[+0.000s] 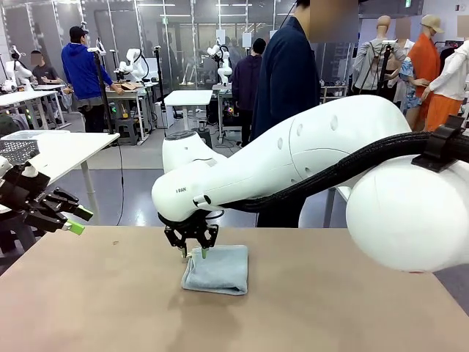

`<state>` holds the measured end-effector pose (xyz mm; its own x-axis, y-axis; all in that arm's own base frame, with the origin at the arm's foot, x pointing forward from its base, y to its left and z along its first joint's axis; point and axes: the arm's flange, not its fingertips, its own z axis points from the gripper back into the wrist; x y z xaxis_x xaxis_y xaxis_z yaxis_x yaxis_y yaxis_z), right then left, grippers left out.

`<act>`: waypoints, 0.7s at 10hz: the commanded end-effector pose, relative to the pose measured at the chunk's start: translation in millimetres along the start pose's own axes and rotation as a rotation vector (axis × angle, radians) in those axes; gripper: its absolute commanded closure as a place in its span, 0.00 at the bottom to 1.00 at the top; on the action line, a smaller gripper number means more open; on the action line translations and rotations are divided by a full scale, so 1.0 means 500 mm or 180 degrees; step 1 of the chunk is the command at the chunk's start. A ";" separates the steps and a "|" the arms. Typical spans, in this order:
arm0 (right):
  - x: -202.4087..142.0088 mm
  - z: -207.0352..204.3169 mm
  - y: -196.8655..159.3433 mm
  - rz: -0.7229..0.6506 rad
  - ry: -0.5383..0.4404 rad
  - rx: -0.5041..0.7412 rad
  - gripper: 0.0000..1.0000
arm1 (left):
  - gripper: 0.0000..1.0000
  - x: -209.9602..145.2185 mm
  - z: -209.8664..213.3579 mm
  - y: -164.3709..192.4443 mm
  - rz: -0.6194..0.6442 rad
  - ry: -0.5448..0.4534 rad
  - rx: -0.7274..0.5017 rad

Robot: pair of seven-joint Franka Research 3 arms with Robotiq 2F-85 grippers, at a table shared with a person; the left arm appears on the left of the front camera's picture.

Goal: Fold the towels and place them in the basket.
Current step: When a person lays out a Towel with hook on the table, fold it in half twice.

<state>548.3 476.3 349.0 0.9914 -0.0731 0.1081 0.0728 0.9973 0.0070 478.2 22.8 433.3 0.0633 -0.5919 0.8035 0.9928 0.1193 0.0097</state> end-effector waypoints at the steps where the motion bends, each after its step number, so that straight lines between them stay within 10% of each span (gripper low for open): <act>1: -0.018 0.030 -0.028 -0.0082 -0.0026 0.0088 0.22 | 0.35 0.000 0.001 0.000 -0.0004 -0.0012 0.0002; 7: -0.089 0.129 -0.270 0.0148 -0.0022 0.0649 0.17 | 0.35 0.000 0.001 0.000 -0.0004 -0.0012 0.0002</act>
<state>508.1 370.6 414.3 0.9928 -0.0415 0.1124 0.0248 0.9890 0.1460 478.2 23.3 433.1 0.0642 -0.5919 0.8035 0.9927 0.1203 0.0092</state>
